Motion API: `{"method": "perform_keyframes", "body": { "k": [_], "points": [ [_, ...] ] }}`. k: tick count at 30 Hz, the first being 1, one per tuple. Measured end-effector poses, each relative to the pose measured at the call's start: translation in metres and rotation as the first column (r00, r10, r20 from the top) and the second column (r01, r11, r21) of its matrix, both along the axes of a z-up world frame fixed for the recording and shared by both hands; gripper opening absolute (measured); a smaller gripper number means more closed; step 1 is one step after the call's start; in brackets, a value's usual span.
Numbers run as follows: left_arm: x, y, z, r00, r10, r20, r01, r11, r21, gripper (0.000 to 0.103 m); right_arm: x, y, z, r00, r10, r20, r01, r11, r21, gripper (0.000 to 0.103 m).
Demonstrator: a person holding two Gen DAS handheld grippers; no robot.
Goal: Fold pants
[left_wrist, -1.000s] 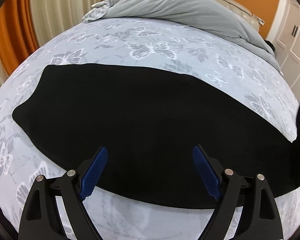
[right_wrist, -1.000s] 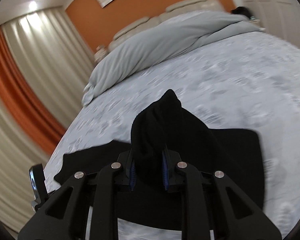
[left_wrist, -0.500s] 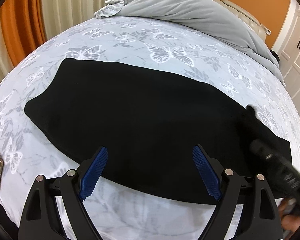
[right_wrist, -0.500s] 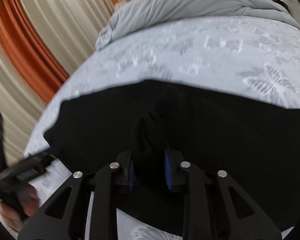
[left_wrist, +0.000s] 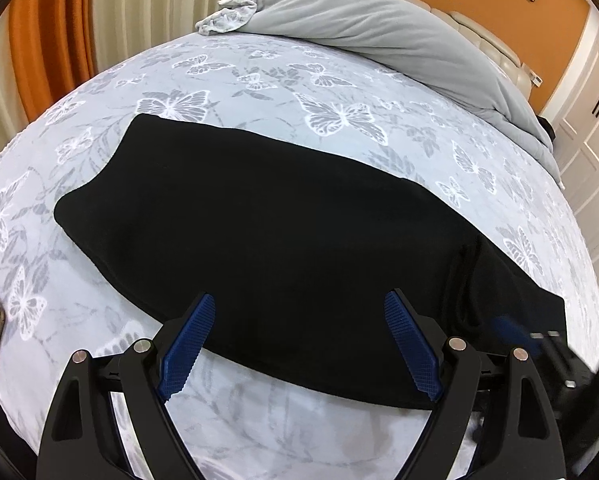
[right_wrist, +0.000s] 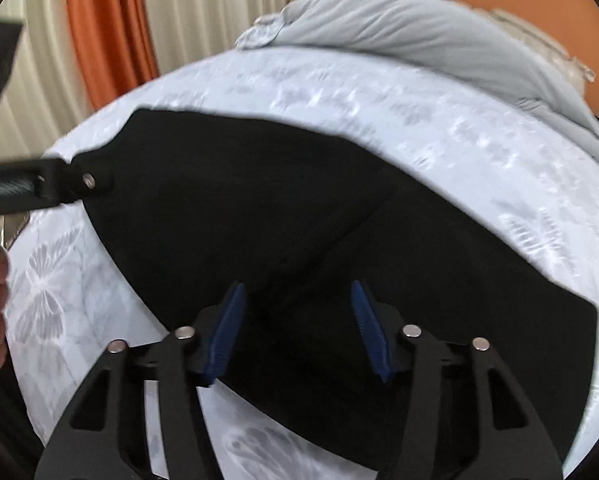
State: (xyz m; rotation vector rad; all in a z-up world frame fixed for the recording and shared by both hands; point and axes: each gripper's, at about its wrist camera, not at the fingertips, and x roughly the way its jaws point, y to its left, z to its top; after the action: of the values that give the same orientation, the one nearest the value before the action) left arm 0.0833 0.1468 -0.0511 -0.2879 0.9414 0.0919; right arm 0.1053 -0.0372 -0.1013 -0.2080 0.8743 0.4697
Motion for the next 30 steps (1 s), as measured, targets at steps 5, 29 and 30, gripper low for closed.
{"method": "perform_keyframes", "body": {
  "k": [5, 29, 30],
  "points": [
    [-0.001, 0.002, -0.003, 1.0, -0.009, -0.009, 0.009, 1.0, 0.015, 0.084, 0.008, 0.01, -0.002, 0.998, -0.02, 0.058, 0.022, 0.999, -0.031, 0.014],
    [0.037, -0.037, -0.045, 0.985, -0.128, -0.118, 0.056, 0.874, -0.483, 0.085, -0.032, -0.213, 0.074, 0.863, -0.505, -0.007, 0.5, 0.852, 0.156, 0.071],
    [0.04, -0.045, -0.046, 0.985, -0.129, -0.118, 0.057, 0.877, -0.477, 0.084, -0.035, -0.221, 0.07, 0.856, -0.517, -0.017, 0.514, 0.847, 0.135, 0.071]
  ]
}}
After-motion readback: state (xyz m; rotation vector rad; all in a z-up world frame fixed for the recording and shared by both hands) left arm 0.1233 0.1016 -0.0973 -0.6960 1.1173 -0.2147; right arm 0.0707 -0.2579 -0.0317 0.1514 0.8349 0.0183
